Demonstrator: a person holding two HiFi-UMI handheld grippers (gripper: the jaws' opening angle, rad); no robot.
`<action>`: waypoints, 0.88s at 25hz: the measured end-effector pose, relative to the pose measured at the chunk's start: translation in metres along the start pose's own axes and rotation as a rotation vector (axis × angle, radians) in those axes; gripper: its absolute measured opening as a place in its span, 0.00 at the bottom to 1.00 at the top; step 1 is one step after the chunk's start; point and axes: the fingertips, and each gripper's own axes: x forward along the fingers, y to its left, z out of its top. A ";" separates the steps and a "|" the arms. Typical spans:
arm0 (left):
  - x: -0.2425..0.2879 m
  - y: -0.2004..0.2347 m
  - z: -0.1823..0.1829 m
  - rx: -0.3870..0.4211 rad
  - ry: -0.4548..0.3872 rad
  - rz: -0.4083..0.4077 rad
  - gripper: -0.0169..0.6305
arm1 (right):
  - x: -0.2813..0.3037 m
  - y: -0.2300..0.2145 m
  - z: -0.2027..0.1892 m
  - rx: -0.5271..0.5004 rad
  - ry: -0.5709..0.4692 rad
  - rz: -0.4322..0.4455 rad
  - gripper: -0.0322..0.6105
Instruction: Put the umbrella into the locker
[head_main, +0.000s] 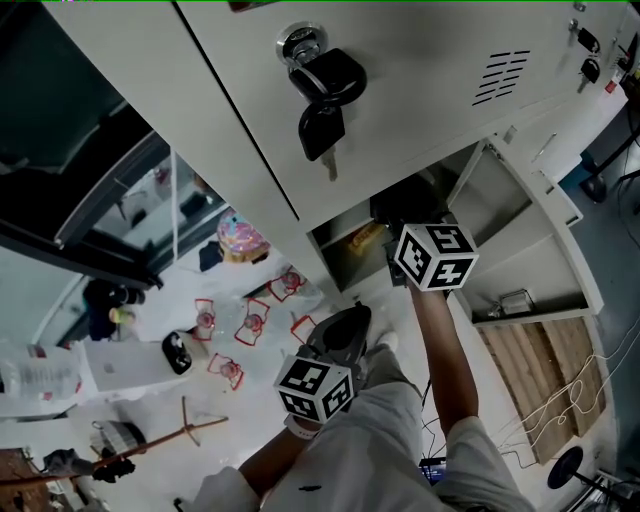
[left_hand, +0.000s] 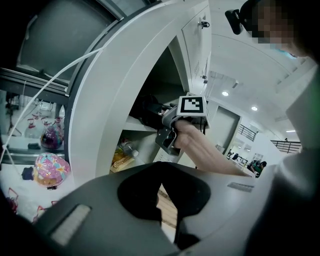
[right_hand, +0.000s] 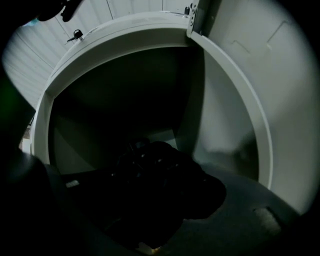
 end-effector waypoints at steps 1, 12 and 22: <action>0.001 0.000 0.000 -0.002 0.001 -0.001 0.04 | 0.005 0.000 0.001 -0.008 0.008 0.005 0.44; 0.009 0.001 -0.001 -0.018 0.016 -0.014 0.04 | 0.044 0.004 0.006 -0.165 0.147 0.025 0.46; 0.003 -0.001 0.000 -0.019 0.003 -0.021 0.04 | 0.045 0.007 -0.013 -0.253 0.250 0.011 0.52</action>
